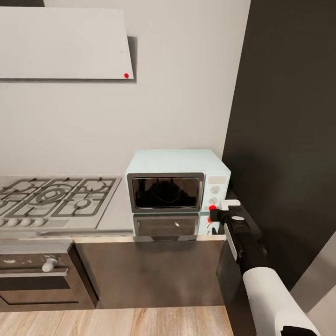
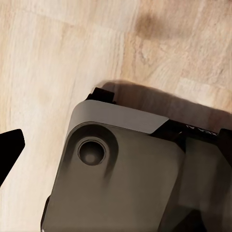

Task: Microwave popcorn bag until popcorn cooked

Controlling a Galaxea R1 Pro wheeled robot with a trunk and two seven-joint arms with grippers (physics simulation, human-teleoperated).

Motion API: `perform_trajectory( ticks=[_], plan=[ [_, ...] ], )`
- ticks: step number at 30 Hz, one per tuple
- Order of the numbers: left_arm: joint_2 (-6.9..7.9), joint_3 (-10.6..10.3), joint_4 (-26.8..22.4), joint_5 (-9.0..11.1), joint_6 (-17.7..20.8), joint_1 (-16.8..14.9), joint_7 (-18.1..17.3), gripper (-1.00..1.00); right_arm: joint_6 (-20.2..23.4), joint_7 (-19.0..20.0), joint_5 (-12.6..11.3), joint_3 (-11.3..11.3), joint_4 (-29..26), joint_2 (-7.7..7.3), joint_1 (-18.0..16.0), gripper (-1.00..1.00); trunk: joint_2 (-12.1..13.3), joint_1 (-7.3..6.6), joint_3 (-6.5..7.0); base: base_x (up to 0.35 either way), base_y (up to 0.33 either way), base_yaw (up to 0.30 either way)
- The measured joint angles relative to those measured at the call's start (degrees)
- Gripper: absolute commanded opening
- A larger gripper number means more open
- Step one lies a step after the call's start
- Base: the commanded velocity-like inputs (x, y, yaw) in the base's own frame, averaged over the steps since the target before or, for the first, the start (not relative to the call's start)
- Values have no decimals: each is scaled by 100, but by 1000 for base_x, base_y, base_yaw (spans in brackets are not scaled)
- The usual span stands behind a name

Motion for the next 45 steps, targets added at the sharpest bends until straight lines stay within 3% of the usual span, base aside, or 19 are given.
perform_trajectory(
  ticks=[38, 45],
  plan=[
    [0, 0, -2, 0, 0, 1, 1, 100, -14, 3, -19, -2, 169, 1, 65, -100, -2, -43, -1, 51, 0, 0],
    [0, 3, -1, 9, -7, 0, 7, 100, -18, 2, -15, -5, 164, 0, 6, -100, 1, 3, 0, -97, 0, 0]
  ],
)
